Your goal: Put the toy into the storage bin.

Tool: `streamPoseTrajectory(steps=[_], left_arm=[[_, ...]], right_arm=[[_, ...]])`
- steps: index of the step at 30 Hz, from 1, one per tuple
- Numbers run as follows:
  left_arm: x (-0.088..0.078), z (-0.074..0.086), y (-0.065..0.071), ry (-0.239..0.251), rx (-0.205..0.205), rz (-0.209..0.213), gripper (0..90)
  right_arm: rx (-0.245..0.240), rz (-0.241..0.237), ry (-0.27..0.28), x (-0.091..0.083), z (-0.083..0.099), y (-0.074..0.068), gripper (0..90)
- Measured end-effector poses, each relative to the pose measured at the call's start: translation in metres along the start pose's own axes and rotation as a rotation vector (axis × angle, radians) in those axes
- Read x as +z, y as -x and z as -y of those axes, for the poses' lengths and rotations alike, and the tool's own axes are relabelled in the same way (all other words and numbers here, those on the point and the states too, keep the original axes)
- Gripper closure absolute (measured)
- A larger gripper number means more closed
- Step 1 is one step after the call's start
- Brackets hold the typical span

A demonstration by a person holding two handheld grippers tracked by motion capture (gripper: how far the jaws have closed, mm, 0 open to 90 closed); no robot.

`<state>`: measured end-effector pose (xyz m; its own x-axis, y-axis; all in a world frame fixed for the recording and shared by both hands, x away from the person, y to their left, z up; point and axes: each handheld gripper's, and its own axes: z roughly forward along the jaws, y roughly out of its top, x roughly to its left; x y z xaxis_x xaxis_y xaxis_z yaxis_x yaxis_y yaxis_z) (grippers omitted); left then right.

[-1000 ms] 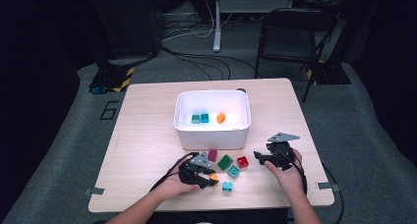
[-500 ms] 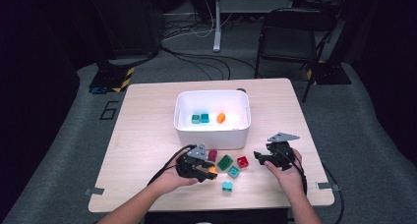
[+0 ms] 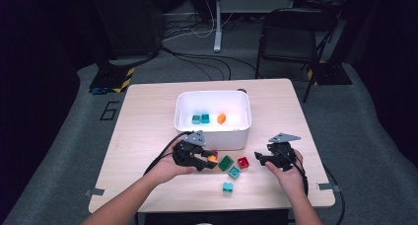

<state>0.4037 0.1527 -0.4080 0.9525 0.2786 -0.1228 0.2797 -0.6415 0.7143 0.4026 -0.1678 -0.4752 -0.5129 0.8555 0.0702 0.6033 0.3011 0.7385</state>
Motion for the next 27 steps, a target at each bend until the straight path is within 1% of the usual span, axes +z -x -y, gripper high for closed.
streamPoseTrajectory(steps=[2, 3, 5, 12, 16, 17, 21, 23, 27], left_arm=[[-0.005, -0.006, -0.001, 0.007, 0.001, -0.003, 58.9], [-0.005, -0.006, -0.001, 0.007, 0.001, -0.003, 58.9], [-0.012, -0.014, -0.002, 0.021, 0.0, -0.003, 58.9], [-0.022, -0.029, -0.002, 0.027, 0.016, -0.002, 58.9], [-0.033, -0.042, -0.005, 0.035, 0.03, -0.015, 58.9], [-0.033, -0.042, -0.005, 0.035, 0.03, -0.015, 58.9], [-0.041, -0.053, -0.01, 0.056, 0.023, -0.024, 59.0], [-0.048, -0.06, -0.014, 0.064, 0.026, -0.031, 58.9], [-0.053, -0.071, -0.02, 0.075, 0.031, -0.048, 59.0]], right_arm=[[-0.001, -0.001, -0.001, 0.0, 0.0, 0.0, 36.8], [-0.001, -0.001, -0.001, 0.0, 0.0, 0.0, 36.8], [-0.003, -0.001, -0.005, 0.001, 0.0, 0.0, 36.8], [-0.007, -0.001, -0.005, 0.001, 0.0, 0.0, 36.8], [-0.002, -0.002, -0.004, 0.001, 0.0, 0.0, 36.8], [-0.002, -0.002, -0.004, 0.001, 0.0, 0.0, 36.8], [-0.004, -0.002, -0.005, 0.001, 0.001, 0.0, 36.8], [-0.006, -0.002, -0.006, 0.001, 0.0, 0.0, 36.8], [-0.008, -0.002, -0.007, 0.002, 0.001, 0.0, 36.8]])
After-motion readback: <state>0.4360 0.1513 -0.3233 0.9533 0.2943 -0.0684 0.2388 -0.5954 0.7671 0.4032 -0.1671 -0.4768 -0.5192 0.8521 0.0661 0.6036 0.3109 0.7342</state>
